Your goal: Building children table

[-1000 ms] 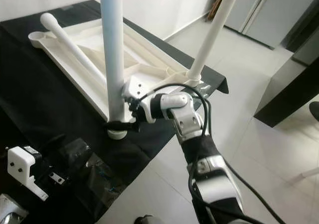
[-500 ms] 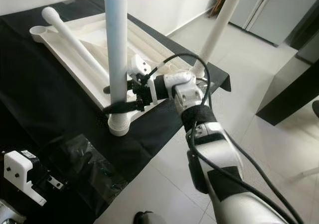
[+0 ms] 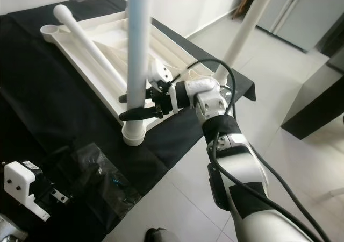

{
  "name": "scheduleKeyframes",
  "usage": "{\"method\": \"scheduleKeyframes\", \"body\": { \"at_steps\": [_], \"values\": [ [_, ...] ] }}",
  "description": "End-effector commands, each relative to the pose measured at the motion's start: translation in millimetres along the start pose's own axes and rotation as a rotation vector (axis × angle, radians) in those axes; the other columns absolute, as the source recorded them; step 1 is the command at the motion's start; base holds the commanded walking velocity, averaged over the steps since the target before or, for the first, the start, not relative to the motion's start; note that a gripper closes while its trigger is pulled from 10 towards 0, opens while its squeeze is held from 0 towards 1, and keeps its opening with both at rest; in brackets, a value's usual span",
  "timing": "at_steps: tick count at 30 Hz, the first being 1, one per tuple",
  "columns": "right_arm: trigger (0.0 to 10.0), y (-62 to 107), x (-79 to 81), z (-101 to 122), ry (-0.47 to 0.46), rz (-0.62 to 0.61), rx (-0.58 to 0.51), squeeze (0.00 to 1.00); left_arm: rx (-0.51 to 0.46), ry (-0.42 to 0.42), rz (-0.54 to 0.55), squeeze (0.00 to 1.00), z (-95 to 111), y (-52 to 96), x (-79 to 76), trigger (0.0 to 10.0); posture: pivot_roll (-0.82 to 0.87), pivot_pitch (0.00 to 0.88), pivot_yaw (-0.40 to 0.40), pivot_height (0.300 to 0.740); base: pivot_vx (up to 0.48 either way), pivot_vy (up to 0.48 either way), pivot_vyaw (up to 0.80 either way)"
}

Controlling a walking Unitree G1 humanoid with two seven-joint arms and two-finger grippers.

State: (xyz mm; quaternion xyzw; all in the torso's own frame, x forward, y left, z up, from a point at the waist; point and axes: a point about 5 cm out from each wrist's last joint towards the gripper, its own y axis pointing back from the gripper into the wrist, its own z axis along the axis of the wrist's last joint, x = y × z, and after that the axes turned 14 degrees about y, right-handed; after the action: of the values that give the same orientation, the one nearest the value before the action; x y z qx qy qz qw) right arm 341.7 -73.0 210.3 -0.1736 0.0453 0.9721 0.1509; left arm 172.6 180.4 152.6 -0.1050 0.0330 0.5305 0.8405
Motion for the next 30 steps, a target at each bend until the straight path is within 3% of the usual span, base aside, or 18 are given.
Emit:
{"method": "scheduleKeyframes", "body": {
  "at_steps": [1,2,3,4,7,12,13,15,16,17,20,22,24,27,28,29,30],
  "values": [
    [0.0,14.1,54.5,-49.0,-0.195,-0.398,0.345,0.0,0.014,0.0,-0.016,0.0,-2.3,-2.7,1.4,10.0,-0.01,0.177,-0.148,0.74,0.0,0.0,0.0],
    [0.0,14.1,54.5,-49.0,-0.195,-0.398,0.345,0.0,0.014,0.0,-0.016,0.0,-2.3,-2.7,1.4,10.0,-0.01,0.177,-0.148,0.74,0.0,0.0,0.0],
    [0.0,25.7,75.3,-51.3,-0.233,-0.533,0.42,0.0,0.018,-0.004,-0.019,0.0,-3.1,-3.6,4.4,10.0,-0.05,0.155,-0.127,0.74,0.0,0.0,0.0],
    [0.0,31.6,77.3,-46.9,-0.205,-0.594,0.422,0.0,0.021,-0.005,-0.021,0.0,-3.8,-3.9,6.8,10.0,-0.06,0.15,-0.124,0.74,0.0,0.0,0.0],
    [0.0,31.0,64.9,-43.2,-0.139,-0.612,0.393,0.0,0.022,0.003,-0.027,0.0,-5.2,-6.4,10.9,10.0,-0.06,0.143,-0.125,0.74,0.0,0.0,0.0],
    [0.0,23.5,62.1,-47.1,-0.154,-0.576,0.386,0.0,0.018,0.0,-0.029,0.0,-5.7,-10.1,13.0,10.0,-0.04,0.12,-0.132,0.74,0.0,0.0,0.0],
    [9.1,19.3,62.8,-47.0,-0.165,-0.54,0.392,0.0,0.012,-0.004,-0.018,0.0,-5.9,-10.5,13.5,10.0,-0.04,0.114,-0.137,0.74,0.0,0.0,0.0],
    [9.1,19.3,62.8,-47.0,-0.165,-0.54,0.392,0.0,0.012,-0.004,-0.018,0.0,-5.9,-10.5,13.5,10.0,-0.04,0.114,-0.137,0.74,0.0,0.0,0.0],
    [10.0,16.6,62.3,-46.2,-0.172,-0.521,0.393,0.0,0.008,-0.006,-0.01,0.0,-6.0,-10.5,13.8,10.0,-0.04,0.114,-0.138,0.74,0.0,0.0,0.0],
    [10.0,12.8,62.2,-39.2,-0.194,-0.492,0.376,1.0,0.005,-0.007,-0.007,0.0,-6.1,-10.7,13.8,10.0,-0.04,0.112,-0.139,0.74,0.0,0.0,0.0],
    [10.0,4.9,62.2,-21.8,-0.195,-0.382,0.307,1.0,0.005,-0.006,-0.014,0.0,-6.2,-11.3,13.1,10.0,-0.04,0.115,-0.141,0.74,0.0,0.0,0.0],
    [10.0,0.5,52.1,-10.3,-0.164,-0.297,0.223,1.0,0.005,-0.004,-0.022,0.0,-6.2,-11.7,12.3,10.0,-0.04,0.121,-0.143,0.74,0.0,0.0,0.0],
    [10.0,0.4,43.5,-3.9,-0.081,-0.163,0.166,1.0,0.003,-0.002,-0.026,0.0,-5.9,-11.8,11.0,10.0,-0.04,0.125,-0.143,0.74,0.0,0.0,0.0],
    [10.0,2.0,41.1,-3.6,-0.052,-0.104,0.162,1.0,0.003,-0.002,-0.026,0.0,-5.9,-12.0,10.7,10.0,-0.04,0.125,-0.143,0.74,0.0,0.0,0.0],
    [10.0,9.5,30.6,-7.8,0.014,-0.002,0.18,1.0,0.001,-0.001,-0.026,0.0,-5.6,-11.5,9.1,10.0,-0.03,0.142,-0.15,0.74,0.0,0.0,0.0],
    [10.0,16.3,21.1,-10.8,0.043,0.054,0.197,0.64,0.0,0.001,-0.025,0.0,-5.3,-11.0,7.9,10.0,-0.03,0.144,-0.151,0.74,0.0,0.0,0.0],
    [10.0,21.4,14.7,-12.3,0.06,0.087,0.208,0.64,-0.001,0.002,-0.025,0.0,-5.2,-10.6,7.1,10.0,-0.03,0.144,-0.151,0.74,0.0,0.0,0.0]
  ]
}}
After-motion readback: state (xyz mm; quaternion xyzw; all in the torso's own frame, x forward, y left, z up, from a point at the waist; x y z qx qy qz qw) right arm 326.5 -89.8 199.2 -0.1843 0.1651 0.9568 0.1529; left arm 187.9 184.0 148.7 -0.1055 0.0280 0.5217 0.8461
